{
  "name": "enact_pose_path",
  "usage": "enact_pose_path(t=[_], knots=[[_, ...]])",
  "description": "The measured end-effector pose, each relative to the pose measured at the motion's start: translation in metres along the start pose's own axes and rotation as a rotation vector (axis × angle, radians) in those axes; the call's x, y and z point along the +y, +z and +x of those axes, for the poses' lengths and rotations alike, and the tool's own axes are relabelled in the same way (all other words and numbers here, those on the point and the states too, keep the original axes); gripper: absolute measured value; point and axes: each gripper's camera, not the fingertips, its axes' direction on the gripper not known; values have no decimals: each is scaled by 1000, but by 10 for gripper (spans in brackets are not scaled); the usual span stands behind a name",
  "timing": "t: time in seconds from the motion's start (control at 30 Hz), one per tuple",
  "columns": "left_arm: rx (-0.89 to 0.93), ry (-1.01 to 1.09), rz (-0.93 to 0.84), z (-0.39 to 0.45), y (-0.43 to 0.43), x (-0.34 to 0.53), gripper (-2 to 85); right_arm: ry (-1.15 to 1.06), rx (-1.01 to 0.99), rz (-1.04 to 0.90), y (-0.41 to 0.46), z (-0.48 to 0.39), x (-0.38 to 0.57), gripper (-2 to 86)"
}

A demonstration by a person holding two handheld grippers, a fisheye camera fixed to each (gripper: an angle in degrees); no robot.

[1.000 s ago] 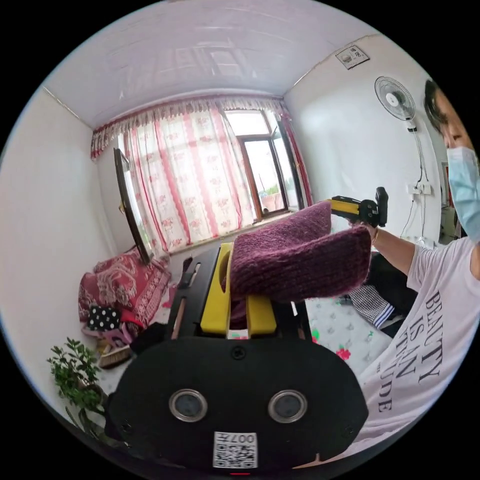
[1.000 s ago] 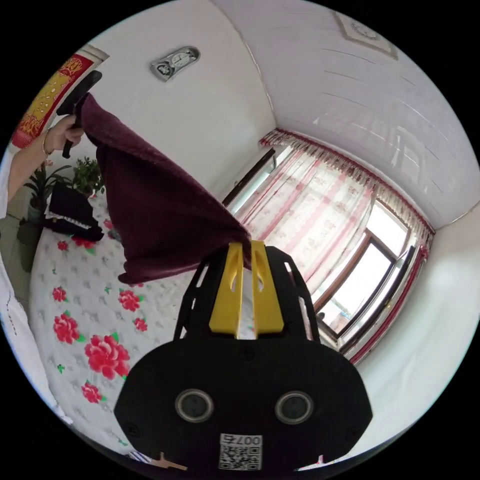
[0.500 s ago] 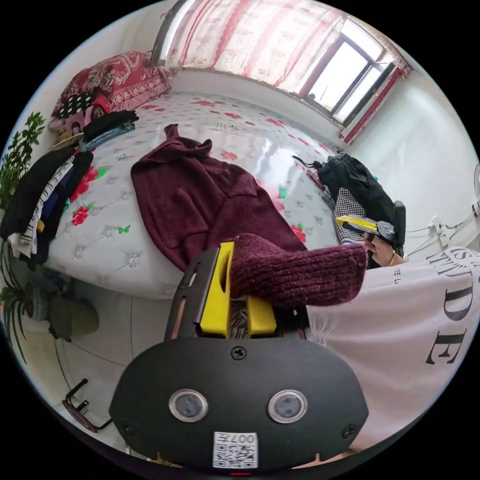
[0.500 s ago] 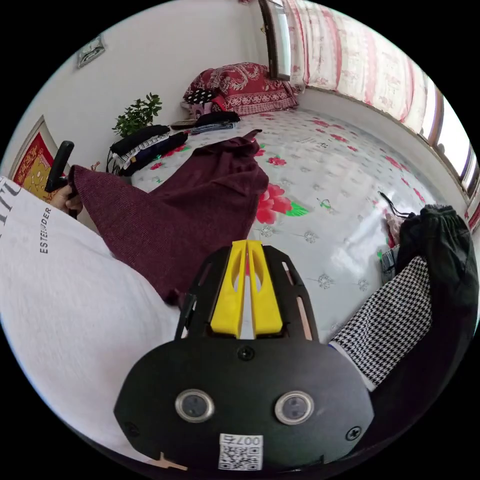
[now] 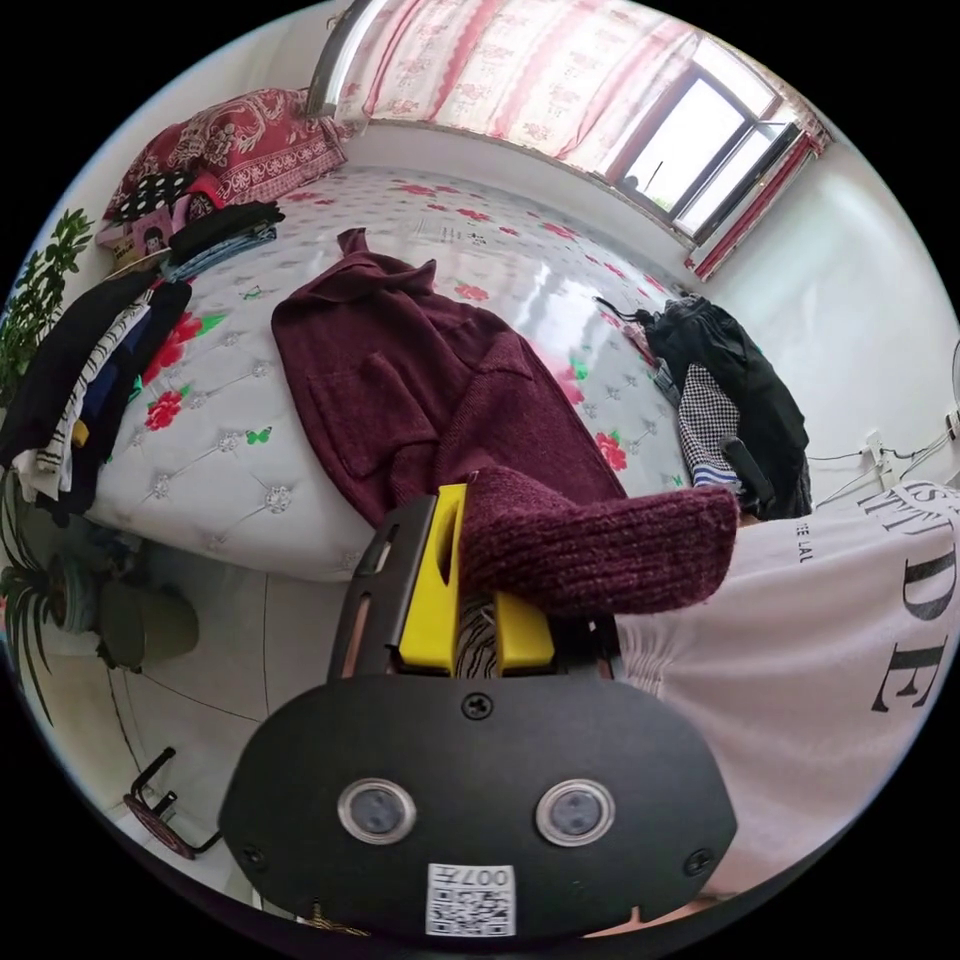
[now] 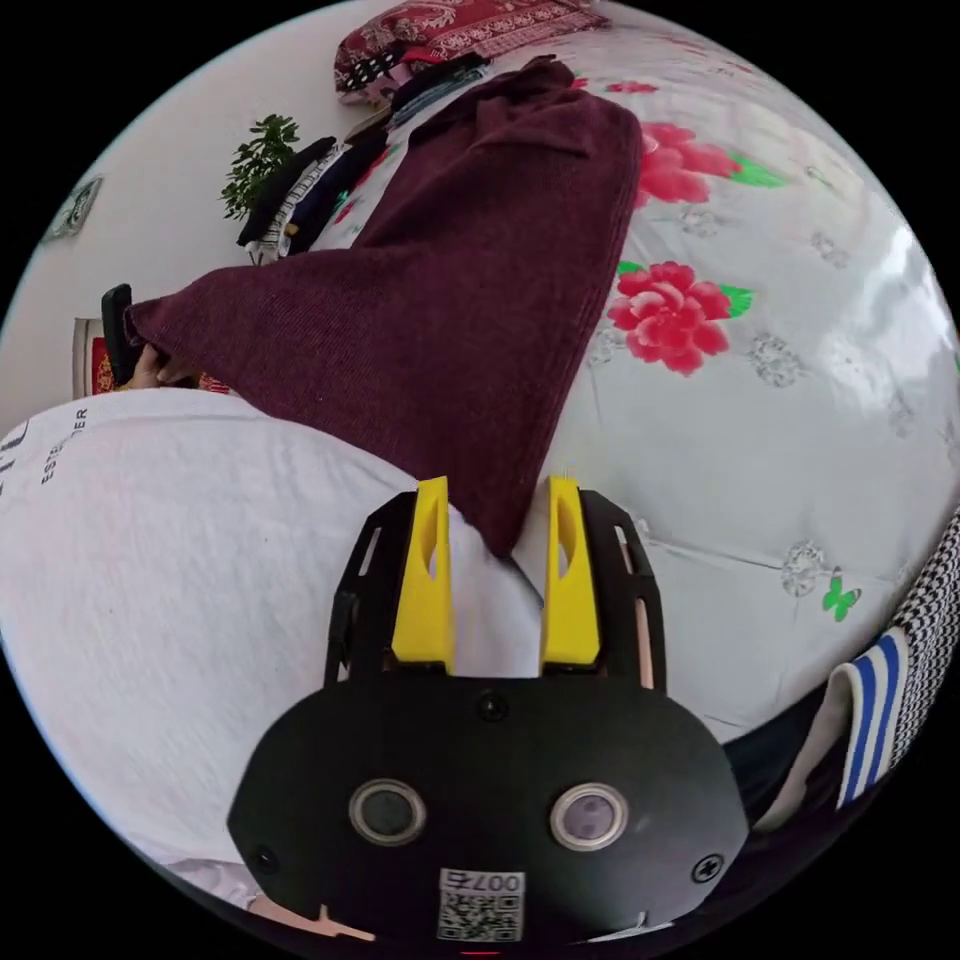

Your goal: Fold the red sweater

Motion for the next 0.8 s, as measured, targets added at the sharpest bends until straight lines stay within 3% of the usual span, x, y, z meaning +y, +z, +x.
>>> enact_pose_path(t=[0.2, 0.33, 0.57, 0.8], knots=[[25, -70, -45, -29, 8, -7, 14, -12, 146, -81, -9, 3, -16, 55], [52, -94, -69, -47, 6, -10, 14, -5, -57, -201, -11, 17, -27, 18], [76, -115, -119, -87, 18, -29, 14, 138, -348, -53, -62, 66, -50, 1], [44, -38, -31, -127, 31, -151, 12, 207, -427, 256, -163, 117, -163, -2]])
